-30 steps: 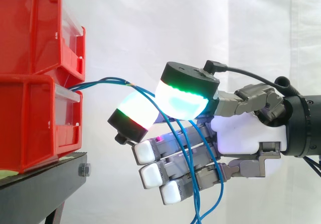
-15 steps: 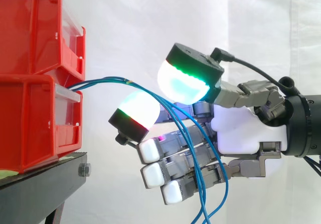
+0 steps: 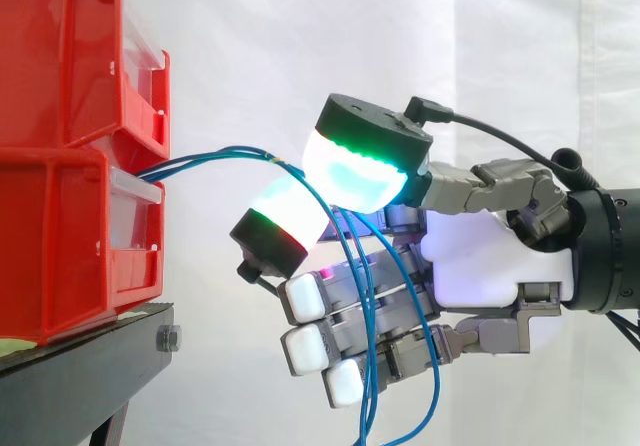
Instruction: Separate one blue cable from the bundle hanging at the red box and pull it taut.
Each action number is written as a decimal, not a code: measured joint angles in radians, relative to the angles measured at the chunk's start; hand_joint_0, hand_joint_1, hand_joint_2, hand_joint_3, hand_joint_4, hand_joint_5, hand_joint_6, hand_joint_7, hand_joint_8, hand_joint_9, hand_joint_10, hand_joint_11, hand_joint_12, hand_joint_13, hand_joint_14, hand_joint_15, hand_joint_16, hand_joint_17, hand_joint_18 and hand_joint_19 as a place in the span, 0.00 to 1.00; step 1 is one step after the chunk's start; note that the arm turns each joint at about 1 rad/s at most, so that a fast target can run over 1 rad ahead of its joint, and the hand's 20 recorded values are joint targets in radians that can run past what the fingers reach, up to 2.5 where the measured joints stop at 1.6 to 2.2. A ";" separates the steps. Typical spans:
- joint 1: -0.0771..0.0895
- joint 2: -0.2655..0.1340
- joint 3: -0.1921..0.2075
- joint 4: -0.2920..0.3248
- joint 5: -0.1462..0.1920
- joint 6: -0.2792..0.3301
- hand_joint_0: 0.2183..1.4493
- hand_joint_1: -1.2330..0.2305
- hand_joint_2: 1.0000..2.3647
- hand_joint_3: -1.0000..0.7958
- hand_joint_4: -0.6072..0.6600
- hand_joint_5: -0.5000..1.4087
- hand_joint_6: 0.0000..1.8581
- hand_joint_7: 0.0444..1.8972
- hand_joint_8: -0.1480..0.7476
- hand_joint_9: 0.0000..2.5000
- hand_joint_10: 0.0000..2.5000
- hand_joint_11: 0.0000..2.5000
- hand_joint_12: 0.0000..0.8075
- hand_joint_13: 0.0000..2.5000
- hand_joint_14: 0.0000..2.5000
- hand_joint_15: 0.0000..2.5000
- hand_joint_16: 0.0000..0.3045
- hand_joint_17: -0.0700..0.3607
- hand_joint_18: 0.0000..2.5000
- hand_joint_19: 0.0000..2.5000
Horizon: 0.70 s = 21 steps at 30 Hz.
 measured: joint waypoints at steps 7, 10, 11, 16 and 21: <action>0.000 0.000 0.000 0.000 0.001 0.000 0.42 0.18 0.00 0.28 0.51 0.17 0.48 0.60 0.43 0.36 0.01 0.24 0.40 0.37 0.01 0.16 0.13 0.37 0.32 0.18; 0.000 0.000 0.000 0.000 0.001 0.000 0.35 0.16 0.00 0.28 0.57 0.18 0.48 0.64 0.43 0.37 0.01 0.25 0.39 0.37 0.01 0.16 0.13 0.37 0.32 0.19; 0.000 0.000 0.000 0.000 0.001 0.000 0.35 0.16 0.00 0.28 0.57 0.18 0.48 0.64 0.43 0.38 0.01 0.25 0.39 0.37 0.01 0.16 0.13 0.37 0.32 0.19; 0.000 0.000 0.000 0.000 0.001 0.000 0.22 0.21 0.00 0.28 0.59 0.20 0.47 0.61 0.46 0.40 0.01 0.25 0.42 0.38 0.01 0.16 0.14 0.39 0.33 0.20; 0.000 0.000 0.000 0.000 0.001 0.000 0.19 0.32 0.00 0.28 0.60 0.20 0.46 0.58 0.48 0.41 0.01 0.24 0.44 0.39 0.01 0.16 0.16 0.41 0.35 0.20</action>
